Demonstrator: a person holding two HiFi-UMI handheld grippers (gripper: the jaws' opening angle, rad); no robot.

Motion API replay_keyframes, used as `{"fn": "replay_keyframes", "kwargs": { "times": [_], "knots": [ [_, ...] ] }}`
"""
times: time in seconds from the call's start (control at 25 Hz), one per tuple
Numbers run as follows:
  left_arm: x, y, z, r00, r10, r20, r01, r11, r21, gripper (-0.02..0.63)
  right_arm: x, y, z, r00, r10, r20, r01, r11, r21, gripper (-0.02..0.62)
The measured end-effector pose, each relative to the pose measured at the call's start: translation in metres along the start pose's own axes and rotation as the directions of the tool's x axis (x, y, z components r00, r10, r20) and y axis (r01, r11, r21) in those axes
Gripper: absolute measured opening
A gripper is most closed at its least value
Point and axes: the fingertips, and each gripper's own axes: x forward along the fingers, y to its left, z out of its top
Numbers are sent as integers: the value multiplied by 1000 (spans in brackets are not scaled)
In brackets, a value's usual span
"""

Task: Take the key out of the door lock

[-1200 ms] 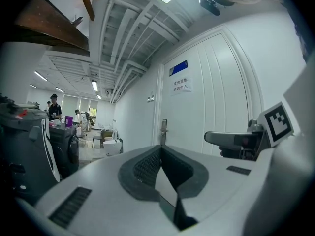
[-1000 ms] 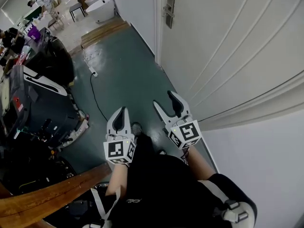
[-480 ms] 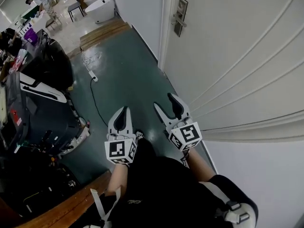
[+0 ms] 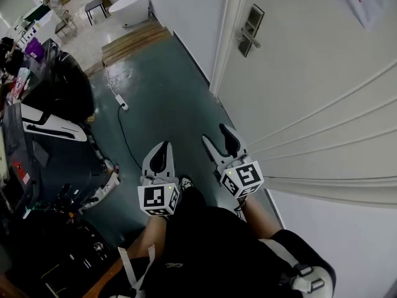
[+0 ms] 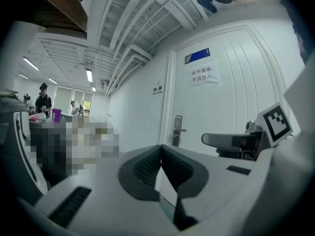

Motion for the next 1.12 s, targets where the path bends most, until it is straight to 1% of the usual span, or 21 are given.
{"fn": "replay_keyframes", "kwargs": {
  "times": [0.28,0.52,0.8,1.0,1.12],
  "knots": [
    [38,45,13,999,-44,14,44,999,-10,23,54,-4,2,999,-42,-14,42,999,-15,259],
    [66,76,5,998,-70,1,70,997,-34,23,90,-2,-1,998,-64,-14,64,998,-21,259],
    [81,94,-1,996,-87,-23,86,995,-47,23,108,-7,-3,995,-96,-31,95,995,-34,258],
    [109,105,2,995,-99,-31,97,994,-44,23,133,-22,1,993,-111,-29,110,993,-33,258],
    [131,103,4,992,-125,-35,123,992,-35,23,143,-39,7,991,-133,-19,132,991,-24,258]
  ]
}}
